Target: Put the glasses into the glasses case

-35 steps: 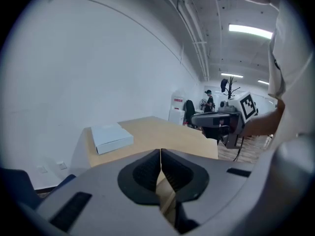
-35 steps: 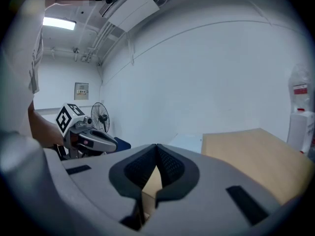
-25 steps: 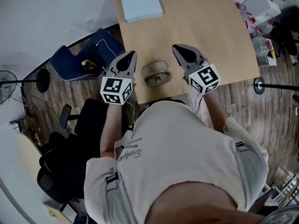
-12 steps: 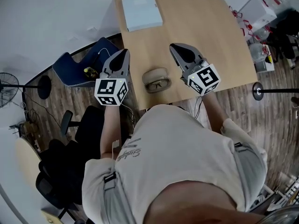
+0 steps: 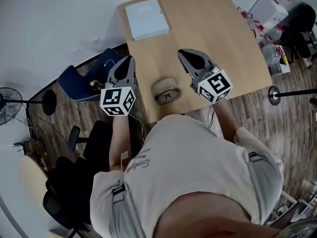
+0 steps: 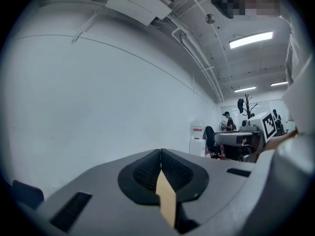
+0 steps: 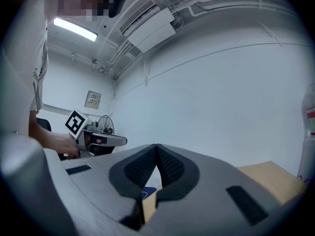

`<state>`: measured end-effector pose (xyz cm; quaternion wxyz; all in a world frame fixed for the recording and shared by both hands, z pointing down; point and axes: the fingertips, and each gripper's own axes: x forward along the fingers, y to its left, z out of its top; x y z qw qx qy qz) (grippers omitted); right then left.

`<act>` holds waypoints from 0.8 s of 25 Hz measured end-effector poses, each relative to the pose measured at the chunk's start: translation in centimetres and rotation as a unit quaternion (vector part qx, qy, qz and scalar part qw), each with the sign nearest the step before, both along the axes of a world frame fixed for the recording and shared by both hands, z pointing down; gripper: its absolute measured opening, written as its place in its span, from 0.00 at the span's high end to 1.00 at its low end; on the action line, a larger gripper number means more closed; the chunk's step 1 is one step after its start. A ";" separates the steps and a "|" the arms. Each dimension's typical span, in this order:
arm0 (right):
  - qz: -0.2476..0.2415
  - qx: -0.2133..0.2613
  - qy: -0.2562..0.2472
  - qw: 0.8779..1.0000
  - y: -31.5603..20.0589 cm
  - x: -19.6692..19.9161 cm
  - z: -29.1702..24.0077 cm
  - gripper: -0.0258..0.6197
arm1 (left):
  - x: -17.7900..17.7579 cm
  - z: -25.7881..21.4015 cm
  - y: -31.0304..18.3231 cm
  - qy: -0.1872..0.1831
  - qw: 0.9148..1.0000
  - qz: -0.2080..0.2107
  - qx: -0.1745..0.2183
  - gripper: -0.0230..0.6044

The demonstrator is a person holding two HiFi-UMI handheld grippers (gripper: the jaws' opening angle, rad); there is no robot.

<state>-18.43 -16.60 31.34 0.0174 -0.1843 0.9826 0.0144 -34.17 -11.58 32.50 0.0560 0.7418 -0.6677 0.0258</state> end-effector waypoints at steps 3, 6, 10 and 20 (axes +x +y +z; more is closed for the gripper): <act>0.006 0.005 -0.007 1.000 -0.3 0.1 -0.7 0.97 | -0.7 -1.1 -0.1 -0.005 1.000 -0.012 0.017 0.94; 0.012 0.008 -0.009 1.000 -0.5 0.3 -1.0 0.97 | -1.0 -1.5 0.0 -0.002 1.000 -0.018 0.025 0.94; 0.016 0.003 -0.006 1.000 -0.7 0.6 -0.8 0.97 | -0.7 -0.8 -0.2 -0.012 1.000 -0.017 0.017 0.94; 0.017 -0.021 0.000 1.000 -1.1 0.4 0.9 0.97 | -0.7 0.8 -0.1 -0.006 1.000 -0.003 -0.002 0.94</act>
